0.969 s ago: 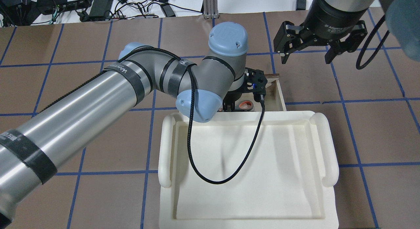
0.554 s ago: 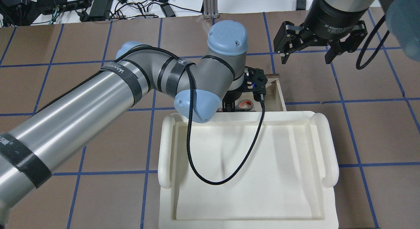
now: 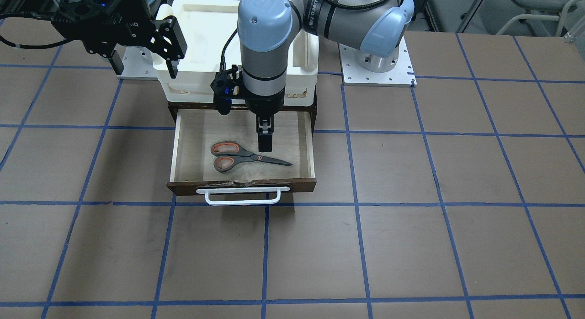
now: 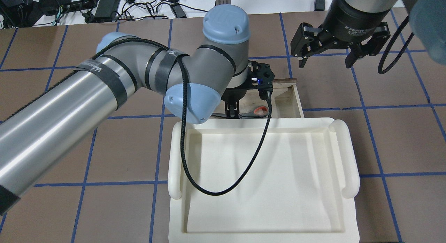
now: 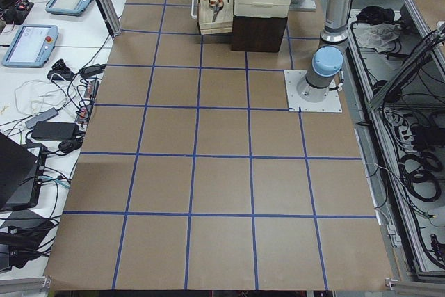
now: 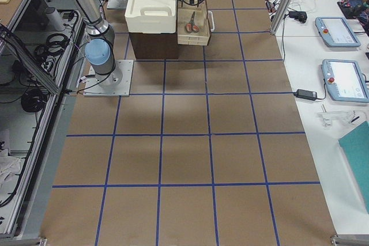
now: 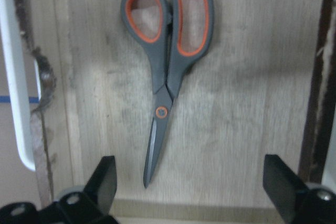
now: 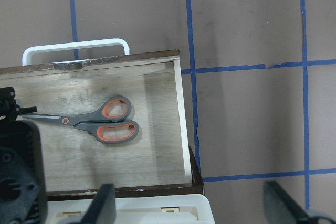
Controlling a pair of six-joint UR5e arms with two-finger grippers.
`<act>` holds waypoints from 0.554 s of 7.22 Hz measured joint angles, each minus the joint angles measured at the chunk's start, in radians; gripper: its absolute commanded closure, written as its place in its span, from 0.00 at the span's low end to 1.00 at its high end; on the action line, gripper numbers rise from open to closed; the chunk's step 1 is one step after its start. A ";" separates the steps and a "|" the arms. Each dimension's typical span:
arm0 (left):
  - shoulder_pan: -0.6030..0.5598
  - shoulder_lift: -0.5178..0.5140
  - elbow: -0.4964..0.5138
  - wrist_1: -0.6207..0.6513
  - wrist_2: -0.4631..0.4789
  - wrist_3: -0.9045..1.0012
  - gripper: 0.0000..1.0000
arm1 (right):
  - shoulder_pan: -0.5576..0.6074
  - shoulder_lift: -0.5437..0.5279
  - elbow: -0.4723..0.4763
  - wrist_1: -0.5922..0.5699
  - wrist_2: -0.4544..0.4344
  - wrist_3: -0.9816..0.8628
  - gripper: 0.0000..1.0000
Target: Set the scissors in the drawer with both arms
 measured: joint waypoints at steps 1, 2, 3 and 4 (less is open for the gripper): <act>0.052 0.032 0.004 -0.034 -0.005 0.011 0.00 | 0.000 0.000 0.000 0.000 0.000 0.000 0.00; 0.120 0.065 0.008 -0.074 -0.015 0.018 0.00 | 0.001 0.000 0.001 0.000 0.000 -0.001 0.00; 0.204 0.098 0.023 -0.134 -0.039 0.004 0.00 | 0.001 0.000 0.001 0.000 0.000 -0.001 0.00; 0.291 0.124 0.051 -0.195 -0.066 -0.015 0.00 | 0.001 0.001 0.001 0.000 0.000 -0.002 0.00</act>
